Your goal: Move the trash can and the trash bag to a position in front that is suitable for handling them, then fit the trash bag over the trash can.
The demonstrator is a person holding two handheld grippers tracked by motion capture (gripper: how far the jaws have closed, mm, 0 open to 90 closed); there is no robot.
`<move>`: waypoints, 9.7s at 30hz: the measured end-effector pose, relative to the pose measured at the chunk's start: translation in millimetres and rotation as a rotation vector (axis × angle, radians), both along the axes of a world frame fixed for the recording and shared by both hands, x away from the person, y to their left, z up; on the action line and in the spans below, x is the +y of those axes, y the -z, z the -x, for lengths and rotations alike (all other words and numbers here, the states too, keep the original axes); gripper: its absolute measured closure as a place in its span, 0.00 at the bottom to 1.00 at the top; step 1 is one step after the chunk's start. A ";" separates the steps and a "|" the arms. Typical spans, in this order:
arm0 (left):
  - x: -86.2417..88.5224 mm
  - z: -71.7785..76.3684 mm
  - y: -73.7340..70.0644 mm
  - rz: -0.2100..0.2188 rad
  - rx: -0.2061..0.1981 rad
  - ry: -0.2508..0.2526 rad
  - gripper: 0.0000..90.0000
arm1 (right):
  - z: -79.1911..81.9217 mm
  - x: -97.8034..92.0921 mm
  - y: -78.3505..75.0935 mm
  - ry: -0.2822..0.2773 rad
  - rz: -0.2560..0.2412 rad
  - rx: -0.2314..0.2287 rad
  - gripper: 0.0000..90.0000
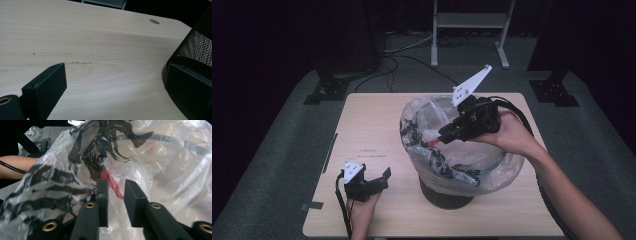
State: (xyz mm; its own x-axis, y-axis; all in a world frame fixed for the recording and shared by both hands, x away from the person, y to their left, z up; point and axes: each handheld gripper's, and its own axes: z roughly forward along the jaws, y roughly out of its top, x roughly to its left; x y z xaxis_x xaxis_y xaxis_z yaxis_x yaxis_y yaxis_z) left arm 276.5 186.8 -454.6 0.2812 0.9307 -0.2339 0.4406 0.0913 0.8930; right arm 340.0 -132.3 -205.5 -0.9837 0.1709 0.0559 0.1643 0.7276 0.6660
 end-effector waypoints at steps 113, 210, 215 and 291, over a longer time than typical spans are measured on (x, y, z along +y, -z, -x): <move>0.9 1.9 0.8 -0.003 0.003 -0.011 0.03 | -22.4 -15.6 7.2 0.170 -0.009 -0.028 0.66; -1.6 4.7 1.0 -0.017 0.003 -0.008 0.03 | 8.7 -175.5 -9.9 0.500 -0.300 -0.109 0.30; -1.7 4.8 0.8 -0.020 0.002 -0.009 0.03 | 9.9 -182.5 -8.7 0.515 -0.303 -0.115 0.29; -8.2 3.4 0.9 -0.050 -0.004 0.023 0.03 | 18.6 -245.7 95.3 0.720 -0.318 -0.021 0.29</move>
